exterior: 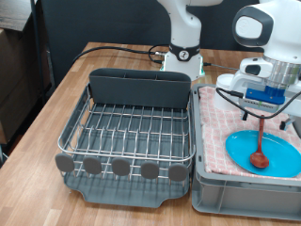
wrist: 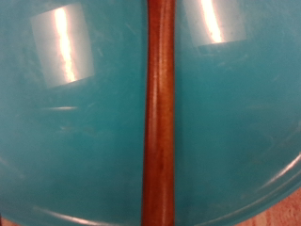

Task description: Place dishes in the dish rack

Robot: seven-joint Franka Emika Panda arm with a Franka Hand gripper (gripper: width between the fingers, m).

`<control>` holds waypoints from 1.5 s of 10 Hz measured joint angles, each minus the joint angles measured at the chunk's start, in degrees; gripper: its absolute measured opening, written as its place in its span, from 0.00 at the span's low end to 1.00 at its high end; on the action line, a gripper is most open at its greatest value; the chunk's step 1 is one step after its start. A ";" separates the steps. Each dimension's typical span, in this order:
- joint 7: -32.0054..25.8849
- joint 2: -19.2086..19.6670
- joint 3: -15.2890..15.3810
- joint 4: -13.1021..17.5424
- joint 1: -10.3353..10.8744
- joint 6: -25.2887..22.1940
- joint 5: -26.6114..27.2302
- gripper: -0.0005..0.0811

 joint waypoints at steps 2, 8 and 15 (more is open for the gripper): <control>1.60 1.32 -0.68 -0.03 0.05 1.31 -1.49 0.98; 4.70 3.59 -1.53 -0.03 0.17 2.91 -3.60 0.88; 5.80 3.69 -1.37 0.10 0.19 3.01 -4.49 0.13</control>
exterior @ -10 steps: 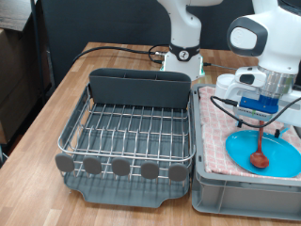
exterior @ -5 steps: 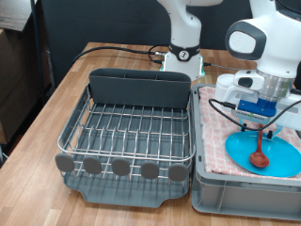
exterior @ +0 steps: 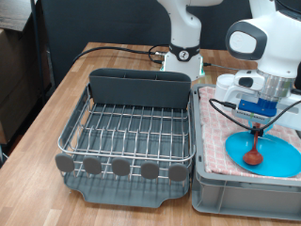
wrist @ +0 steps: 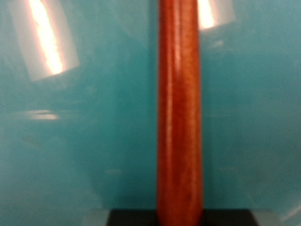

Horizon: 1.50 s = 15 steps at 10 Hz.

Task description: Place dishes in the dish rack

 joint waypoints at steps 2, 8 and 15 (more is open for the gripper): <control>-0.11 -0.83 0.40 0.03 -0.01 -0.31 0.51 0.13; -10.06 -10.26 2.46 -0.01 -0.34 -8.84 12.56 0.13; -9.48 -20.33 1.75 -1.70 -0.50 -17.25 20.87 0.13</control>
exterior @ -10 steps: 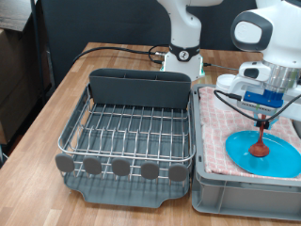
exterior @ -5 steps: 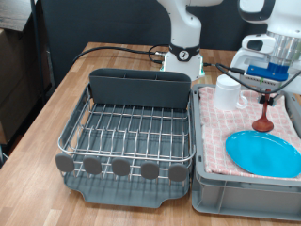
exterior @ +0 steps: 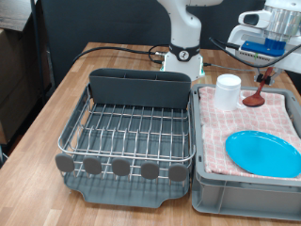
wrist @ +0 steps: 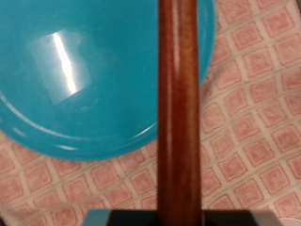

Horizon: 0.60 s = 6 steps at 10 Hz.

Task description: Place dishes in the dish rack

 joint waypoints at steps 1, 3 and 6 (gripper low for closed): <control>3.15 -0.73 -0.63 -0.59 -0.52 -1.57 -0.04 0.13; 8.86 -3.84 -1.95 -2.97 -1.31 -3.95 0.00 0.13; 17.49 -9.51 -3.79 -7.63 -2.09 -5.61 1.02 0.13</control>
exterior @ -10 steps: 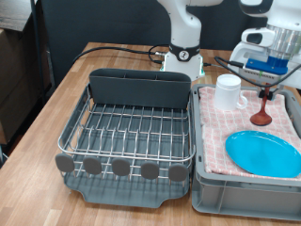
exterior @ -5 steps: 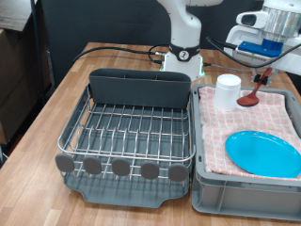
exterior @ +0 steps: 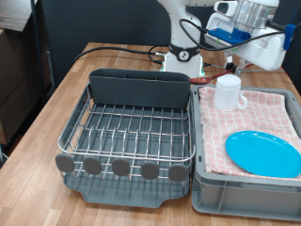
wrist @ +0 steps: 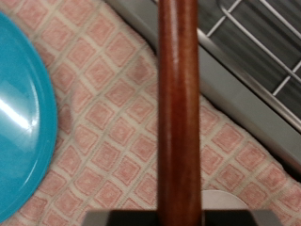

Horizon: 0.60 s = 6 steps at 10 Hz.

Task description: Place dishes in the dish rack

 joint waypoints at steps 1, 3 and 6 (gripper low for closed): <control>2.21 -1.86 -0.78 -1.47 -0.08 -1.14 0.92 0.13; 7.50 -5.56 -2.39 -4.21 -0.30 -3.89 3.80 0.13; 9.12 -7.46 -3.14 -5.91 -0.25 -4.79 5.00 0.13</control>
